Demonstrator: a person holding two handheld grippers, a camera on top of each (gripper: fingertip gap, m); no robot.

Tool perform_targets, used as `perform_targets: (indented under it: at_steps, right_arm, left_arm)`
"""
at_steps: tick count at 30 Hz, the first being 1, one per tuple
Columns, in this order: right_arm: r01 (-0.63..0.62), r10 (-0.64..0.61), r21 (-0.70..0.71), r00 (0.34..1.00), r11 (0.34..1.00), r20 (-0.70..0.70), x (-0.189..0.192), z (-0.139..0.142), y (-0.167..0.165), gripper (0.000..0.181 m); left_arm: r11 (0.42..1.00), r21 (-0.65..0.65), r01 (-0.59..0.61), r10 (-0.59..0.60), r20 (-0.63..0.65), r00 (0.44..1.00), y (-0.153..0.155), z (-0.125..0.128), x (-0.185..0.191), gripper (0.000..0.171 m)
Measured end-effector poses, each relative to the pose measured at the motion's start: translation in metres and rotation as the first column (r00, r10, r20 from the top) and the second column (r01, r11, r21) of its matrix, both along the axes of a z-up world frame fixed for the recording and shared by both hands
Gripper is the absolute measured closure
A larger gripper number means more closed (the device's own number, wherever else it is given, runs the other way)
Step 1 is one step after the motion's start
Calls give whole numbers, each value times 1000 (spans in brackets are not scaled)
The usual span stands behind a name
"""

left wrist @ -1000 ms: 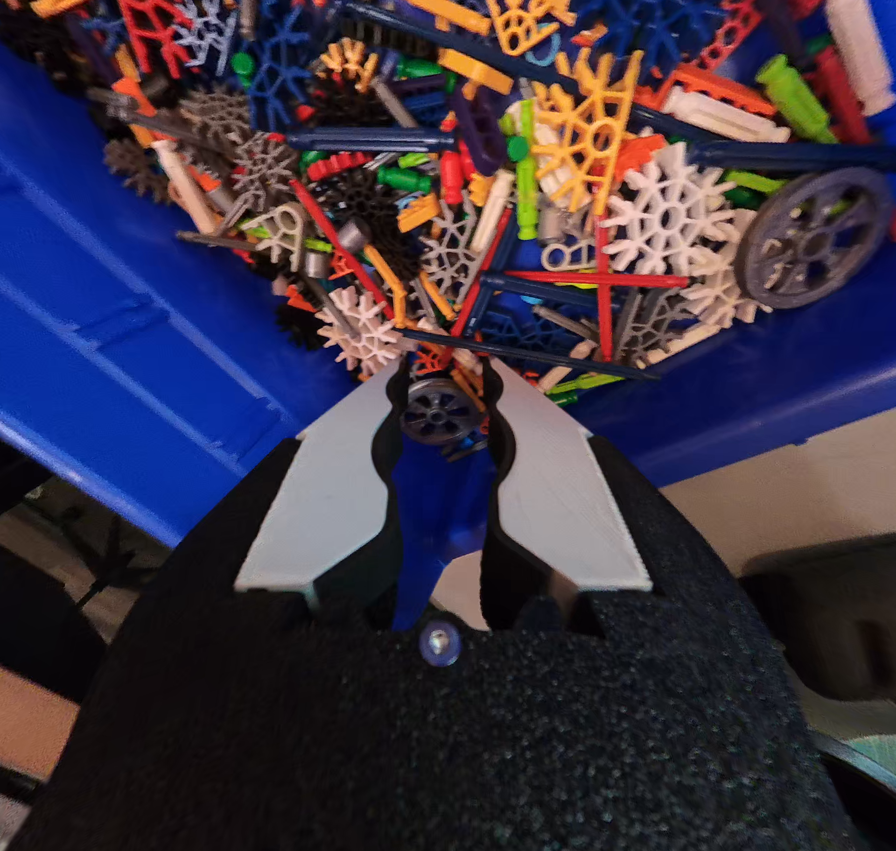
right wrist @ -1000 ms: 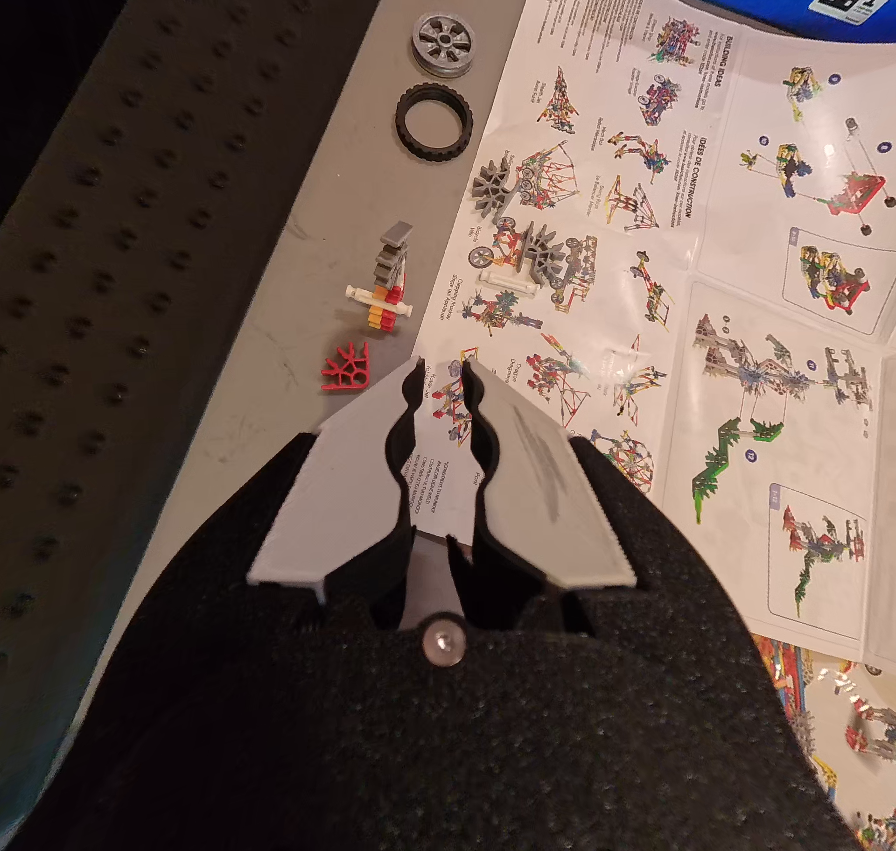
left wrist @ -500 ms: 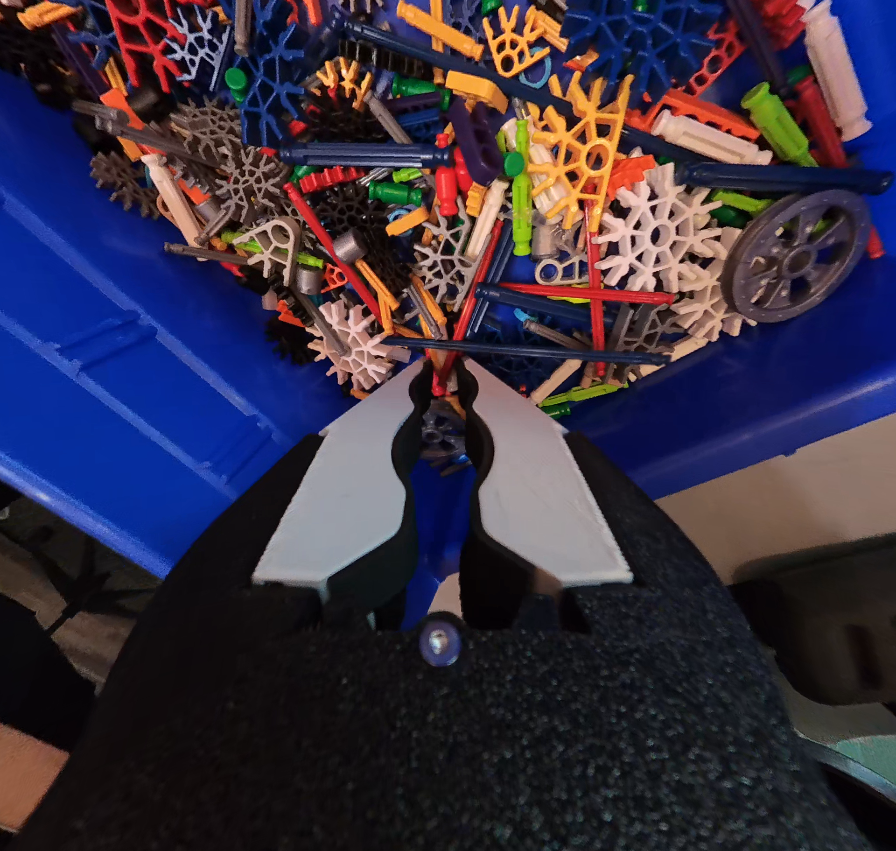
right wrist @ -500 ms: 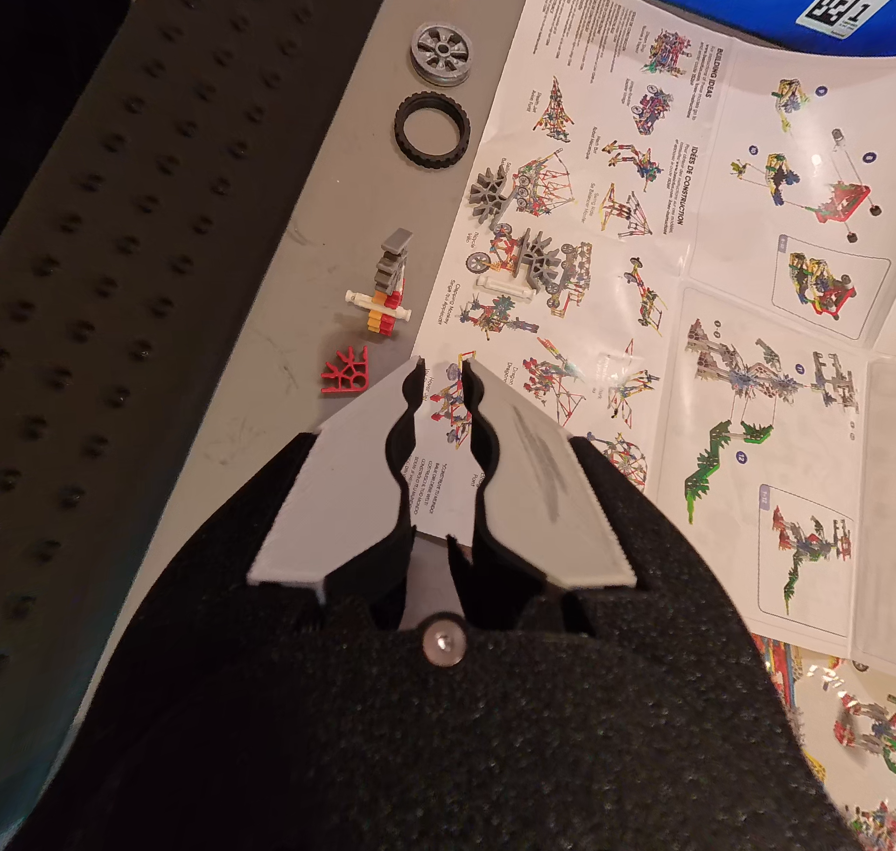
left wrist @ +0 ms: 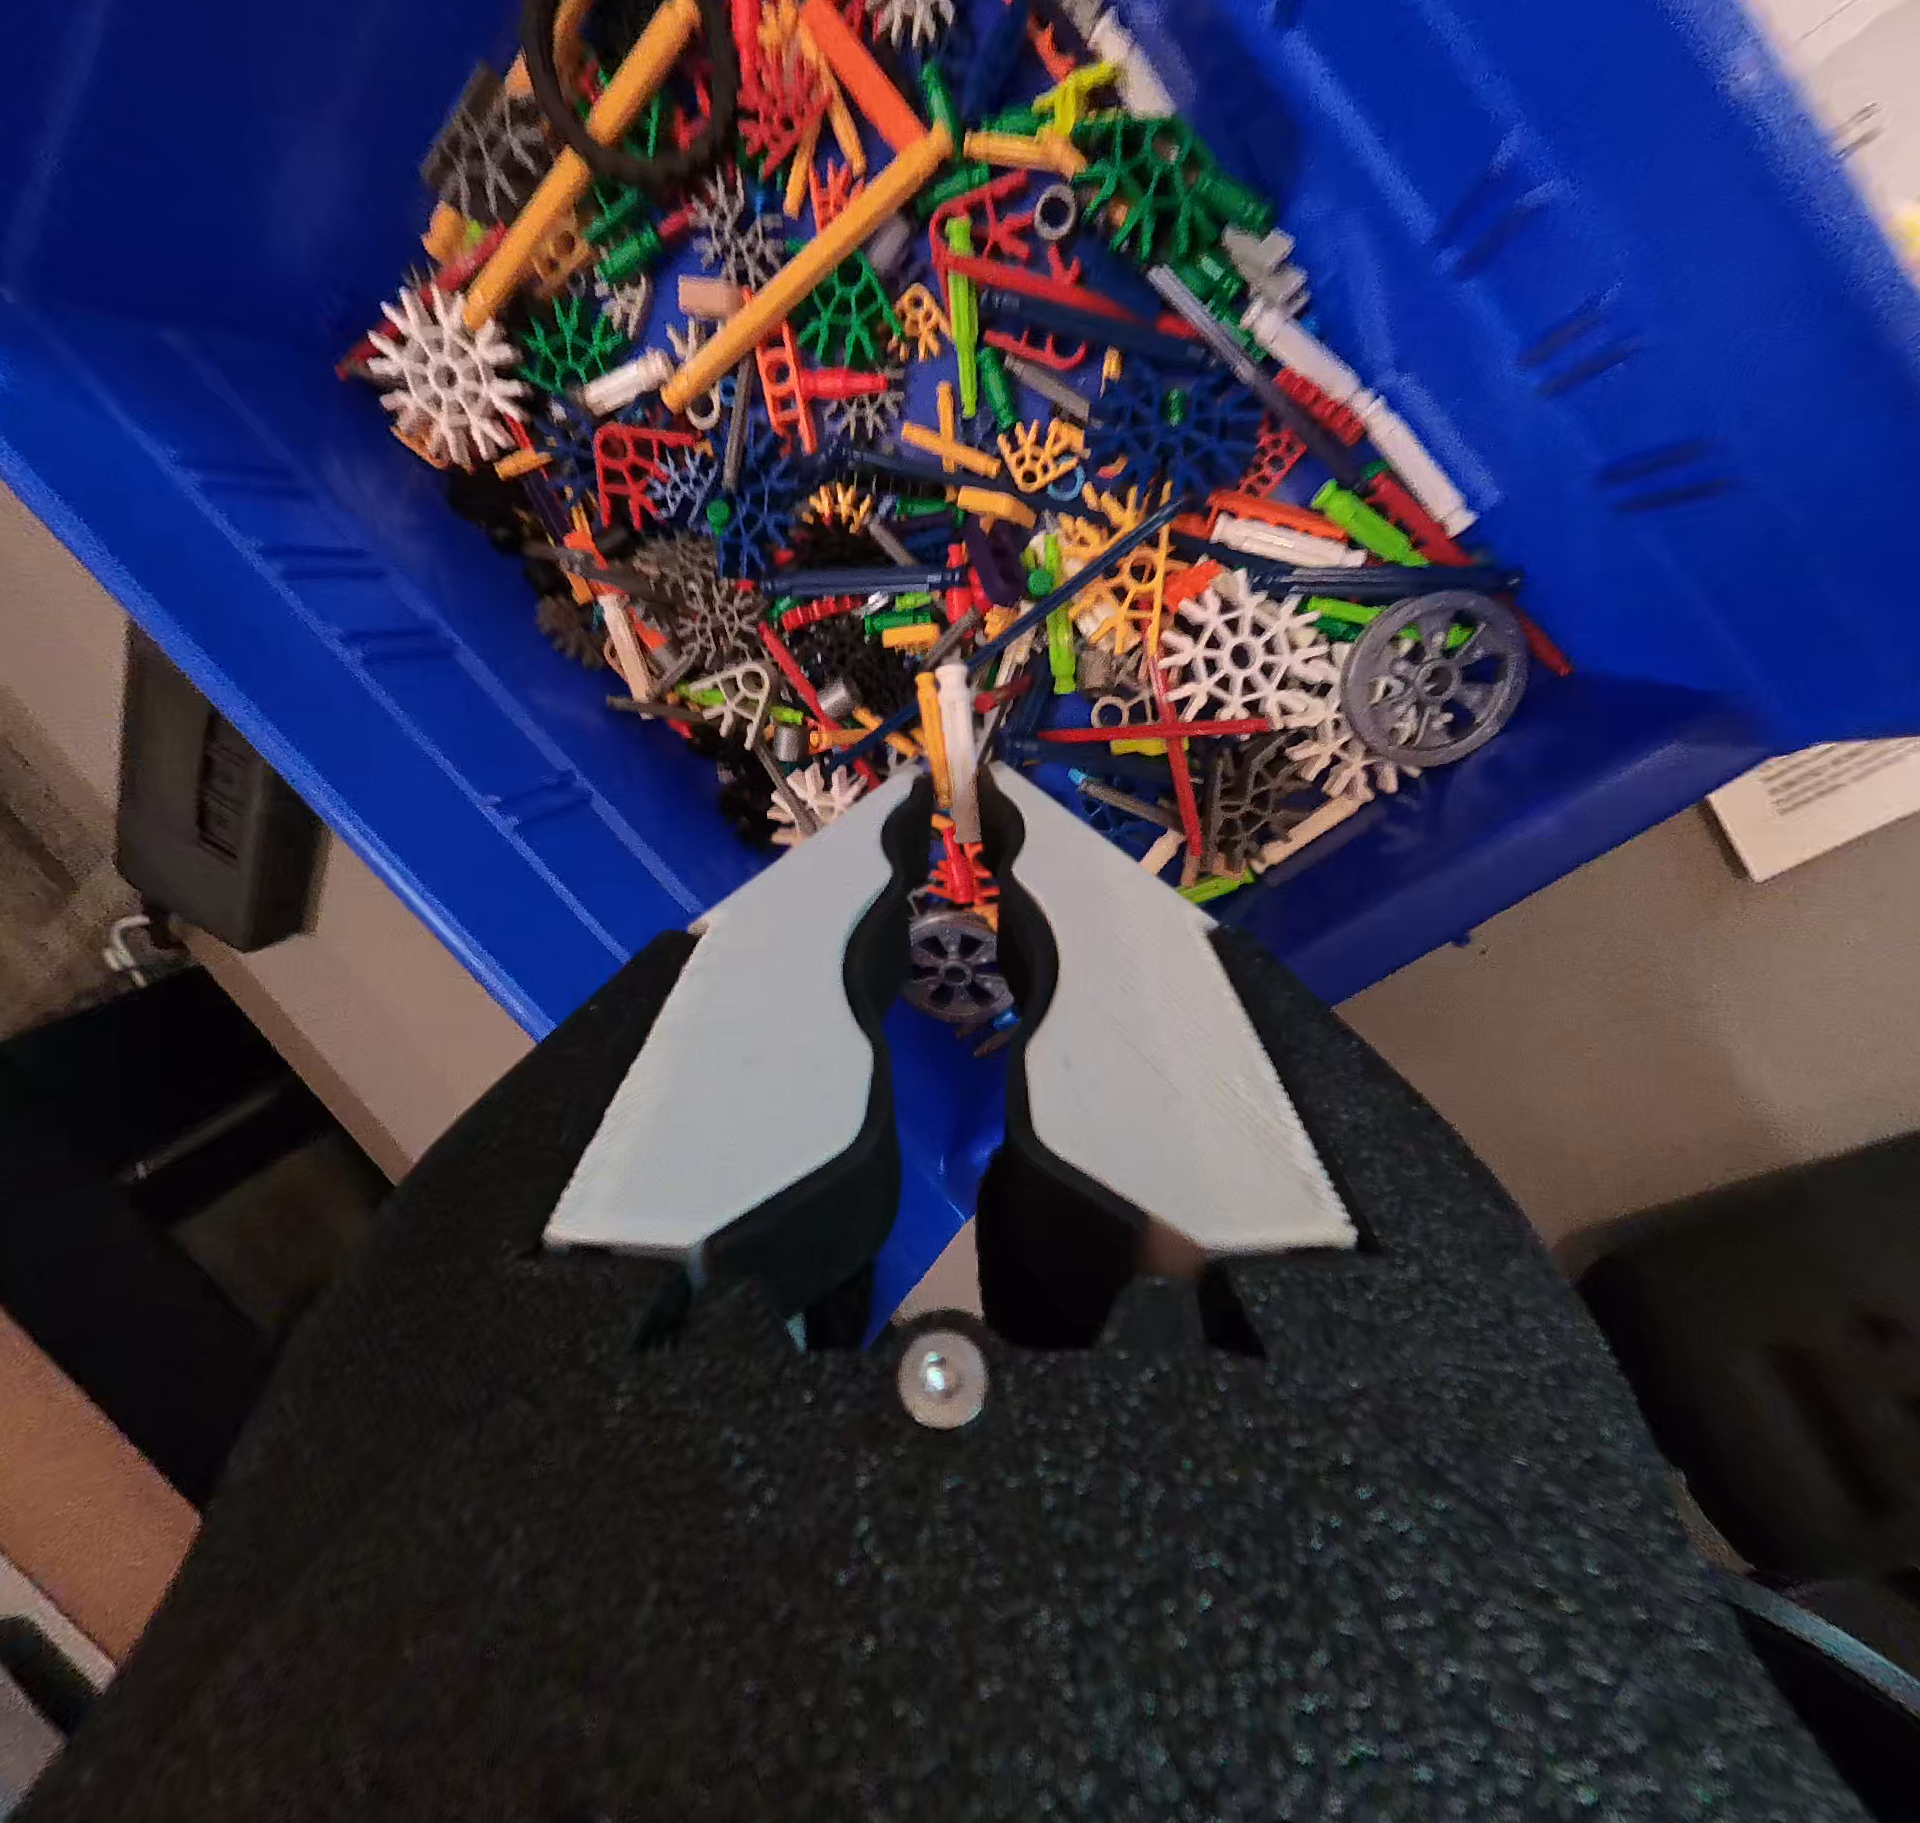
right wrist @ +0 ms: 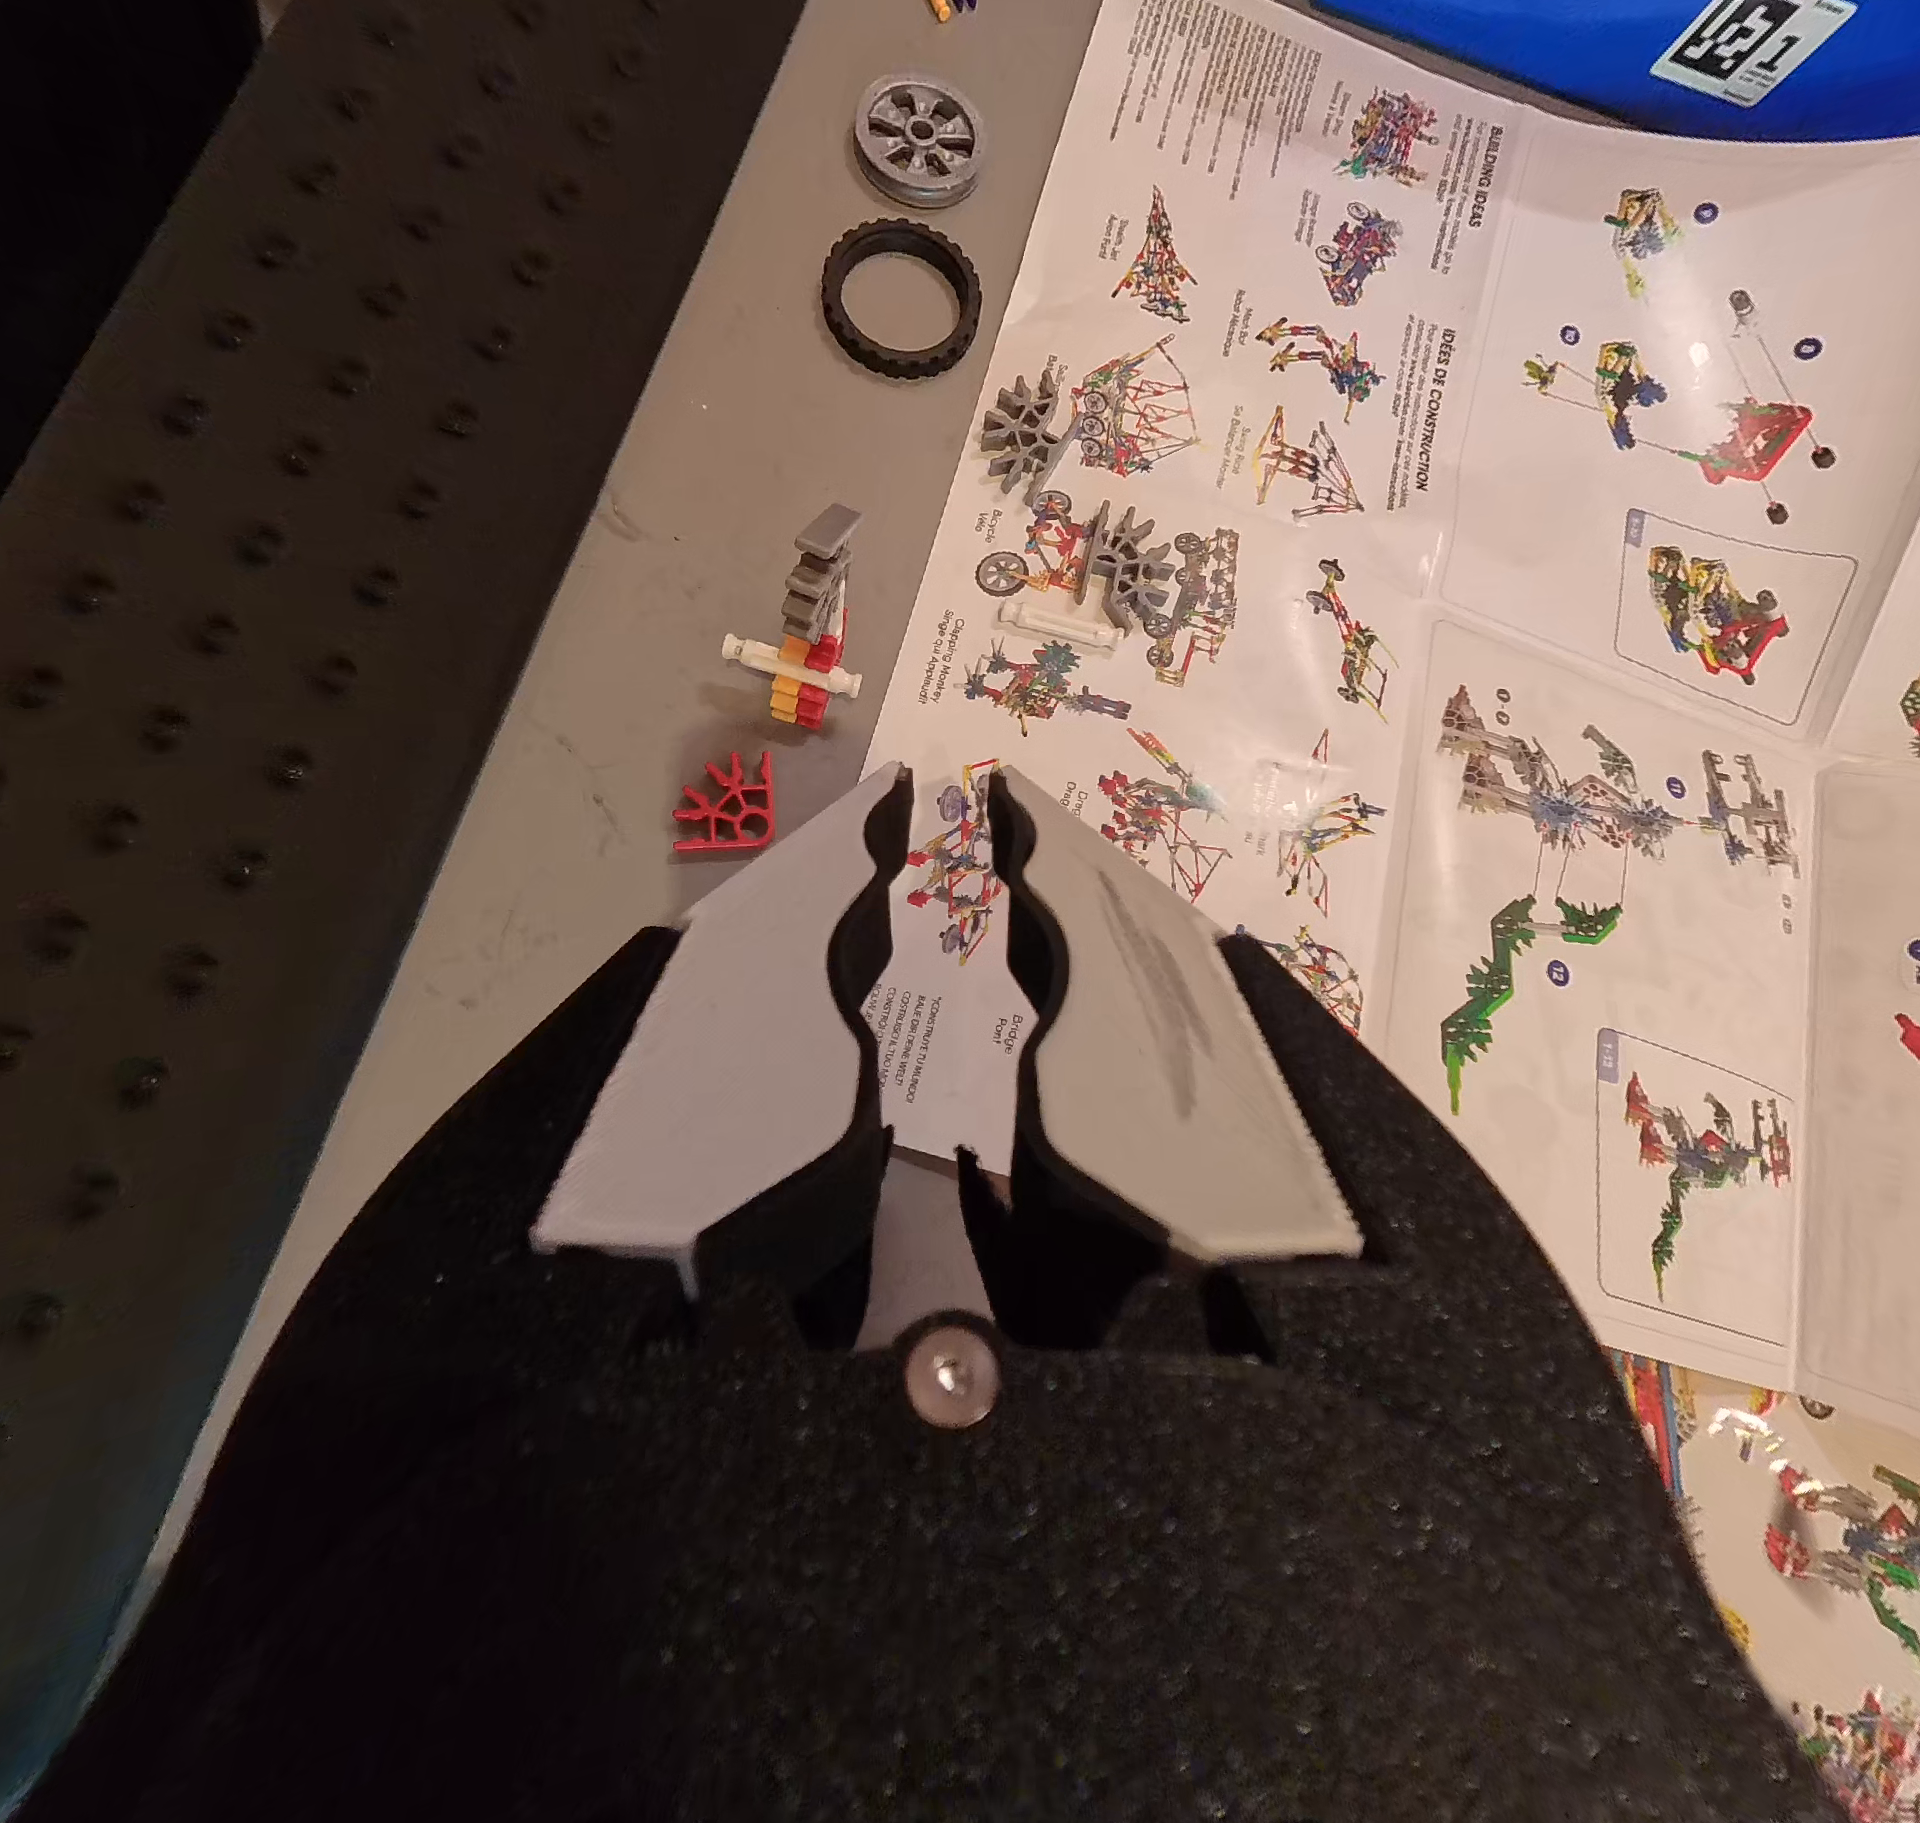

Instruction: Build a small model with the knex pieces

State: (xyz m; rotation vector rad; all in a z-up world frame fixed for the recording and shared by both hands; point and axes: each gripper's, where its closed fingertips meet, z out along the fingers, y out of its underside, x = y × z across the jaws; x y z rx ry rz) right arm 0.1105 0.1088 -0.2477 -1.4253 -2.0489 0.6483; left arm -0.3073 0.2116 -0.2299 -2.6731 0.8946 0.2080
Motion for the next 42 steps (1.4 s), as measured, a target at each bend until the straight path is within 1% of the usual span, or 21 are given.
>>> perform_targets:
  at_steps: [6, 8, 10, 13, 15, 17, 18, 20, 21, 22, 25, 27, 30, 33, 37, 40, 42]
  right_arm:
    - [22, -22, 9, 1000, 1000, -22, -2, 4, 5, 168]
    - [35, -34, 12, 999, 999, -38, -3, 7, 7, 168]
    - [53, -52, 16, 997, 998, -61, -5, 11, 11, 168]
    - [72, -71, 14, 994, 997, -82, -7, 15, 15, 168]
    - [77, -75, 16, 994, 997, -80, -6, 14, 16, 168]
    - [75, -73, 20, 994, 997, -75, -6, 13, 15, 168]
    - [73, -71, 21, 995, 997, -74, -6, 13, 15, 168]
    - [69, -68, 20, 995, 997, -75, -7, 13, 13, 168]
    - [68, -67, 20, 995, 997, -74, -7, 13, 13, 168]
    - [68, -66, 19, 995, 998, -73, -6, 13, 13, 168]
    - [67, -66, 15, 995, 998, -71, -6, 12, 13, 168]
    - [65, -64, 13, 996, 998, -70, -6, 11, 13, 168]
    - [66, -64, 13, 996, 998, -69, -6, 11, 13, 168]
    - [66, -65, 13, 995, 998, -70, -6, 11, 13, 168]
    - [66, -65, 14, 995, 998, -71, -6, 12, 13, 168]
    - [65, -64, 16, 995, 998, -71, -6, 13, 13, 168]
    - [65, -63, 17, 995, 998, -72, -6, 13, 13, 168]
  left_arm:
    - [983, 163, 87, -87, -8, 996, 14, 36, 27, 164]
    - [968, 218, 126, -133, 20, 991, 16, 50, 45, 164]
    - [951, 261, 168, -179, 16, 984, 13, 64, 65, 164]
    - [922, 295, 250, -258, -10, 966, 9, 75, 98, 164]
    - [924, 268, 272, -274, -33, 961, 9, 68, 105, 164]
    - [941, 217, 259, -261, -21, 965, 10, 53, 101, 164]
    - [947, 192, 256, -262, 6, 965, 10, 45, 99, 164]
    - [955, 174, 241, -265, 130, 956, 12, 33, 103, 164]
    - [955, 167, 246, -276, 192, 942, 11, 29, 108, 164]
    - [952, 167, 257, -293, 244, 924, 9, 28, 113, 164]
    - [959, 159, 235, -277, 341, 899, 10, 28, 114, 164]
    - [959, 166, 231, -279, 403, 871, 10, 28, 116, 164]
    - [958, 173, 227, -282, 460, 842, 11, 27, 119, 164]
    - [958, 176, 228, -286, 469, 836, 11, 27, 121, 164]
    - [955, 188, 230, -291, 437, 851, 12, 27, 121, 164]
    - [950, 206, 236, -301, 390, 870, 14, 28, 118, 164]
    - [945, 226, 236, -302, 329, 895, 18, 27, 112, 164]
